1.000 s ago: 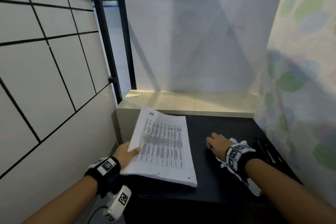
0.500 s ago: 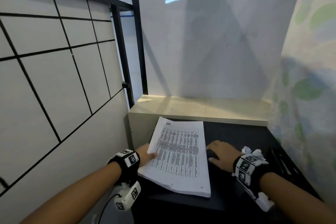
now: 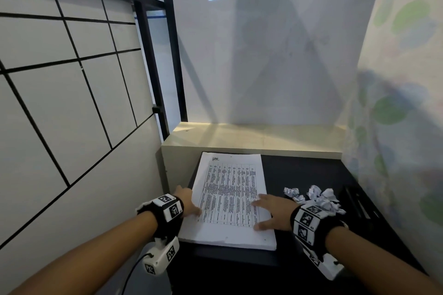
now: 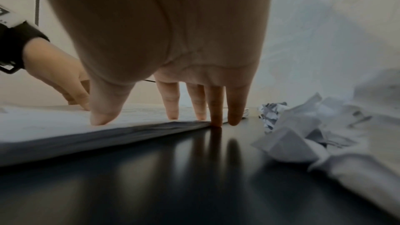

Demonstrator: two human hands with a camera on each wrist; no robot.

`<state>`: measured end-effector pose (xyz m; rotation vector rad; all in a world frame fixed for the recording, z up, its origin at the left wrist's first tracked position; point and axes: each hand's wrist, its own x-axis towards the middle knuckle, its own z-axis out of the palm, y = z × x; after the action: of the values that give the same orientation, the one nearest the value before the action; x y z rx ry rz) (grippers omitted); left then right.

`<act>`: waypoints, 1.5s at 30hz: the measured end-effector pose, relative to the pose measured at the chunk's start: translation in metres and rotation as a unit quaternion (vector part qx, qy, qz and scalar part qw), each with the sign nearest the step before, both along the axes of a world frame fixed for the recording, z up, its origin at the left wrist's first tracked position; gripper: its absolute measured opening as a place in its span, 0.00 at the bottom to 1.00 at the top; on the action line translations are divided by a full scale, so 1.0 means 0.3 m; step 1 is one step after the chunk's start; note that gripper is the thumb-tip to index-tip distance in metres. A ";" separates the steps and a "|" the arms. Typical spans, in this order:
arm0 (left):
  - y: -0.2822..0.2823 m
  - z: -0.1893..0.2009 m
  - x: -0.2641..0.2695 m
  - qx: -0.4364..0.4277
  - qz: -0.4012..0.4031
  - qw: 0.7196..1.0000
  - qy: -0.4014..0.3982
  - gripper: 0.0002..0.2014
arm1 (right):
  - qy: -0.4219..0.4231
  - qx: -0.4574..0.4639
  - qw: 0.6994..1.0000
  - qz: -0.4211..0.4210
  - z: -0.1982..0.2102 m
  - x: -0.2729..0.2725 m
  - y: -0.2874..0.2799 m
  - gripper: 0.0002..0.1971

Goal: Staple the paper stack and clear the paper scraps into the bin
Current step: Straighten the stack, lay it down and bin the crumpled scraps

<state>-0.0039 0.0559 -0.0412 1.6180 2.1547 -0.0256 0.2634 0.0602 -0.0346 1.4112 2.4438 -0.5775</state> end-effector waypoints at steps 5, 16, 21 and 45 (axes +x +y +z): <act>0.006 0.108 0.071 0.066 -0.022 0.997 0.024 0.38 | 0.008 0.000 1.000 -0.009 0.046 0.017 -0.017 0.41; 0.090 0.228 0.575 0.074 -0.243 0.964 -0.083 0.43 | -0.024 0.006 0.974 -0.227 0.127 0.384 0.028 0.60; 0.090 0.142 0.750 -0.015 -0.294 0.956 -0.003 0.58 | -0.032 -0.007 0.972 -0.234 0.055 0.419 0.025 0.68; 0.075 0.068 0.922 -0.024 -0.306 0.952 0.010 0.27 | -0.023 0.024 0.982 -0.187 -0.001 0.395 0.125 0.23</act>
<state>0.2727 0.0783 -0.0207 2.1937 1.5674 -0.2804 0.3818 0.0978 -0.0350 1.8985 2.1803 -0.5580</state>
